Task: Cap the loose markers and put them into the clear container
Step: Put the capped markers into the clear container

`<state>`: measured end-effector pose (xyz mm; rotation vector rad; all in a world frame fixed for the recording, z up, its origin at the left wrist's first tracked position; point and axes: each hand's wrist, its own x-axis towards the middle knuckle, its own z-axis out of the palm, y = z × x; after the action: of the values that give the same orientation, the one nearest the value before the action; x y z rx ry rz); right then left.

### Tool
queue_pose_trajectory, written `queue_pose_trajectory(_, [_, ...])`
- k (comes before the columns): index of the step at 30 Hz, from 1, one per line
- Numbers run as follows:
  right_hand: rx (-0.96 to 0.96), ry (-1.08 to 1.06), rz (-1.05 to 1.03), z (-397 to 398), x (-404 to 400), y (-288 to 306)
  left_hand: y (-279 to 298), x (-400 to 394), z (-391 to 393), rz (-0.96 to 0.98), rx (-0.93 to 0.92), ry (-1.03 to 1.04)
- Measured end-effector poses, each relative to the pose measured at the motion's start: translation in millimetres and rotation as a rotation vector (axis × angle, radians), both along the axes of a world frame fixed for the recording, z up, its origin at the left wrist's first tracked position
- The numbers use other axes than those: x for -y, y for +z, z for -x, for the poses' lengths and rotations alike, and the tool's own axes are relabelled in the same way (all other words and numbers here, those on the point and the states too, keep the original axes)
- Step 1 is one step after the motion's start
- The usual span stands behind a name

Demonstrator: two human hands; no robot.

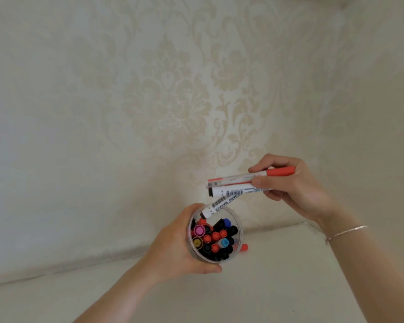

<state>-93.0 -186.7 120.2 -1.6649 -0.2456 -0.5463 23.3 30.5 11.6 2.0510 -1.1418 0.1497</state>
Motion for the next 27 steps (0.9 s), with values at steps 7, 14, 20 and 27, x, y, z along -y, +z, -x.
queue_pose_trajectory(7, [0.060,-0.129,0.389,1,-20,-2,-2,-2,-4,0.057,-0.011,0.017])
queue_pose_trajectory(14, [0.117,-0.081,0.480,-4,-26,-6,-2,-3,-5,0.054,-0.039,0.022])
queue_pose_trajectory(20, [0.138,-0.048,0.444,-7,-25,-4,0,-4,-5,0.072,-0.058,0.021])
queue_pose_trajectory(27, [0.269,-0.174,0.499,-11,-26,-16,-1,-3,-6,0.097,-0.071,0.016])
